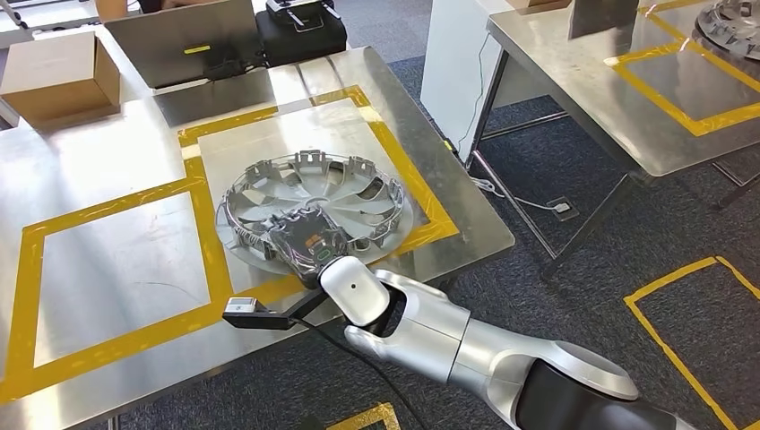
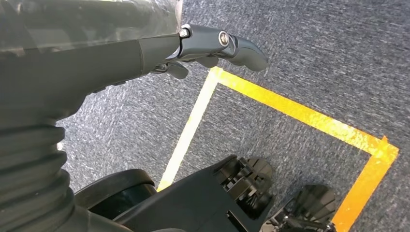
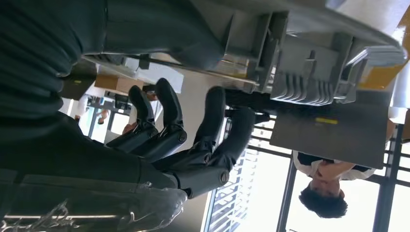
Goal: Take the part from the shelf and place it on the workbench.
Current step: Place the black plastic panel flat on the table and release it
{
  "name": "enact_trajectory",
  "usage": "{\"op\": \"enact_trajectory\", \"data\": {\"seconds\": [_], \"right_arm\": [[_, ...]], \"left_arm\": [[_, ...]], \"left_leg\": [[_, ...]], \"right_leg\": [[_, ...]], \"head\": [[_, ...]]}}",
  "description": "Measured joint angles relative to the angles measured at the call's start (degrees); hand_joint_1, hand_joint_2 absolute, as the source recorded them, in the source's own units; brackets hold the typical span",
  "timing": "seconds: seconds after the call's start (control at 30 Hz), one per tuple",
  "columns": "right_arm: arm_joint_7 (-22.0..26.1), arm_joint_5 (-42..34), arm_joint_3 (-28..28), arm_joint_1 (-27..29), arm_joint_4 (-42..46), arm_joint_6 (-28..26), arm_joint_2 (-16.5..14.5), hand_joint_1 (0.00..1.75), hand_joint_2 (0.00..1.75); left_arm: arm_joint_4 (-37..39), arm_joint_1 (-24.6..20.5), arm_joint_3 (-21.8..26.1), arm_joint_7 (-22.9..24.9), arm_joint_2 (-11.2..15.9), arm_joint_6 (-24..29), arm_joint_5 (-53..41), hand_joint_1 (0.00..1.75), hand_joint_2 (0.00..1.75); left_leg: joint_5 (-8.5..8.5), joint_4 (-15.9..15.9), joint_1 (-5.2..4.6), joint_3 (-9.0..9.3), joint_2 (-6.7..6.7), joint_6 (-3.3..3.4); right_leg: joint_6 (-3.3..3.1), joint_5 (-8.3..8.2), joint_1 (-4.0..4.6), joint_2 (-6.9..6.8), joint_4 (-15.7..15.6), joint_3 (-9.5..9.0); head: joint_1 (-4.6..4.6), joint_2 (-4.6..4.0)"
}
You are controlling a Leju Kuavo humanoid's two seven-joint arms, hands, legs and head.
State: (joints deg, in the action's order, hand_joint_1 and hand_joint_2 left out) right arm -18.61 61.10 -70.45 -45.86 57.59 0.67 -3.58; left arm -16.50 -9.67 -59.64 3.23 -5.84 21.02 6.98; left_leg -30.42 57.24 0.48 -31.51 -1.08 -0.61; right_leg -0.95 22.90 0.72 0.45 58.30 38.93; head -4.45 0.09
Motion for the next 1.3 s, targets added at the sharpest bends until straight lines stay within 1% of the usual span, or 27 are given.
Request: {"op": "enact_trajectory", "data": {"seconds": [0.2, 0.33, 0.5, 0.6, 0.73, 0.83, 0.9, 1.0, 1.17, 1.3], "right_arm": [[-0.2, -0.1, 0.0, 0.4, -1.2, -0.3, -0.1, 0.00, 0.00], [-0.5, -0.3, 0.0, 0.6, -1.7, -0.4, -0.2, 0.00, 0.00], [-1.2, -0.8, 0.3, 1.4, -1.9, -1.3, -0.2, 0.00, 0.00], [-1.5, -2.1, 0.7, 2.1, -1.7, -3.0, 0.0, 0.00, 0.00], [-1.4, -8.7, 3.3, 4.7, 1.3, -7.7, 1.0, 0.00, 0.00], [-0.4, -14.4, 6.1, 6.8, 5.4, -9.6, 2.5, 0.00, 0.00], [1.4, -20.4, 8.1, 8.3, 8.4, -11.3, 3.3, 0.00, 0.00], [5.7, -33.8, 11.8, 10.9, 14.7, -13.9, 4.8, 0.00, 0.00], [16.1, -57.2, 17.8, 14.8, 26.7, -16.6, 7.8, 0.00, 0.00], [22.9, -71.3, 21.7, 17.3, 35.9, -16.6, 9.9, 0.00, 0.00]], "left_arm": [[0.0, 0.4, 0.0, 0.3, 0.0, -0.2, -0.2, 0.00, 1.75], [0.0, 0.4, -0.1, 0.2, 0.0, -0.1, -0.5, 0.00, 0.00], [0.0, 0.4, -0.4, 0.4, 0.0, -0.2, -0.8, 0.00, 0.00], [0.0, 0.4, -0.4, 0.6, 0.0, -0.1, -0.8, 0.00, 0.00], [0.0, 0.5, -0.4, 0.8, 0.0, 0.6, -0.8, 0.00, 0.00], [0.0, 0.6, -0.4, 0.8, 0.1, 1.2, -0.7, 0.00, 0.00], [0.0, 0.7, -0.4, 0.6, 0.1, 2.0, -0.5, 0.00, 0.00], [0.0, 0.8, -0.4, -0.1, 0.1, 3.6, 0.2, 0.00, 0.00], [0.0, 1.3, 0.2, -2.1, 0.3, 5.5, 2.3, 0.00, 0.00], [0.0, 1.7, 0.6, -3.4, 0.5, 6.1, 3.5, 0.00, 0.00]], "left_leg": [[-0.01, 0.0, -0.01, 0.01, 0.01, 0.01], [-0.01, 0.0, -0.01, 0.01, 0.01, 0.01], [-0.01, 0.0, -0.01, 0.02, 0.01, 0.01], [-0.01, 0.0, -0.01, 0.03, 0.01, 0.02], [-0.02, 0.0, -0.02, 0.04, 0.02, 0.03], [-0.04, 0.0, -0.03, 0.05, 0.03, 0.08], [-0.04, 0.0, -0.03, 0.06, 0.04, 0.08], [-0.05, 0.0, -0.04, 0.07, 0.04, 0.10], [-0.08, 0.0, -0.06, 0.11, 0.08, 0.14], [-0.09, 0.0, -0.08, 0.13, 0.09, 0.16]], "right_leg": [[0.02, -0.01, 0.00, 0.01, -0.1, -0.04], [0.04, -0.02, 0.00, 0.02, -0.1, -0.05], [0.06, -0.03, 0.00, 0.03, -0.1, -0.07], [0.09, -0.05, 0.00, 0.04, -0.2, -0.07], [0.11, -0.06, 0.01, 0.05, -0.2, -0.09], [0.12, -0.06, 0.00, 0.06, -0.2, -0.12], [0.13, -0.07, 0.00, 0.06, -0.2, -0.14], [0.14, -0.06, 0.00, 0.06, -0.2, -0.16], [0.17, -0.06, 0.00, 0.08, -0.3, -0.17], [0.22, -0.04, -0.01, 0.08, -0.3, -0.20]], "head": [[-0.01, 0.00], [-0.01, 0.00], [-0.01, 0.00], [-0.01, 0.00], [-0.01, 0.00], [-0.01, 0.00], [-0.01, 0.00], [-0.01, 0.00], [0.00, 0.00], [0.00, 0.00]]}}
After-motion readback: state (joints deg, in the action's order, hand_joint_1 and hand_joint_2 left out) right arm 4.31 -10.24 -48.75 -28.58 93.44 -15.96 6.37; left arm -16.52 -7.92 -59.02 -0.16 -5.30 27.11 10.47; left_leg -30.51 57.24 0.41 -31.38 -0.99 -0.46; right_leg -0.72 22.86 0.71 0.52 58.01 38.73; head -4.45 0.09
